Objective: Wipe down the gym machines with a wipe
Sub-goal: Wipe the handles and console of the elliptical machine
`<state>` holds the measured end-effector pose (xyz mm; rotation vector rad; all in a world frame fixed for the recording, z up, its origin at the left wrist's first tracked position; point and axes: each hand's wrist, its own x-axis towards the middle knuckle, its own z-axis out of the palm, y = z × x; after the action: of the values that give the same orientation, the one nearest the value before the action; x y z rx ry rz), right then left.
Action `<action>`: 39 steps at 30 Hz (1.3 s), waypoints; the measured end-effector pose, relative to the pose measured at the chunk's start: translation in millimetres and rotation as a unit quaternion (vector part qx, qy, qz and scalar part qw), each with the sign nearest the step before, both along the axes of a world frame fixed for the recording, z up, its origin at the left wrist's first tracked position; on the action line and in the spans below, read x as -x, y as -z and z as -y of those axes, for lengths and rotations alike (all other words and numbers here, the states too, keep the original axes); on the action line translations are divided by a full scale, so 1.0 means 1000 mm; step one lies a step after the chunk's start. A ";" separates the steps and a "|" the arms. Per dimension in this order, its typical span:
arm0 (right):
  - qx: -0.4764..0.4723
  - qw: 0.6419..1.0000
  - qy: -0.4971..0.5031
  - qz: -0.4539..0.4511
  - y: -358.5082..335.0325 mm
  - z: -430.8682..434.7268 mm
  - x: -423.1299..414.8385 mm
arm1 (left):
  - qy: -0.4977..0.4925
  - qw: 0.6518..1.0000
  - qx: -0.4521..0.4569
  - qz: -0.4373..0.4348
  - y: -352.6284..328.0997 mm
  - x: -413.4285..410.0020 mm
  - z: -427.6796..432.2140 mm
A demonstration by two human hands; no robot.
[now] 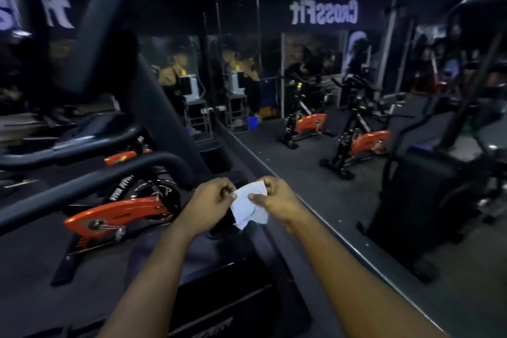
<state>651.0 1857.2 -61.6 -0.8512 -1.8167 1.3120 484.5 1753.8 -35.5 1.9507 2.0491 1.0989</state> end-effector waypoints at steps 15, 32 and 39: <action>0.024 0.997 0.056 -0.045 0.021 -0.215 -0.162 | -0.009 0.999 0.023 0.046 0.013 -0.160 -0.230; 0.023 0.998 -0.040 -0.038 0.014 -0.492 -0.040 | -0.052 0.992 0.010 0.116 0.020 -0.045 -0.482; 0.023 0.994 -0.096 -0.050 -0.012 -0.614 0.068 | -0.131 0.988 0.025 0.074 -0.001 0.042 -0.587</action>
<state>583.4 2471.5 -50.0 -0.6348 -1.8293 1.4956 442.4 2340.3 -34.3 1.5576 2.2712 1.1883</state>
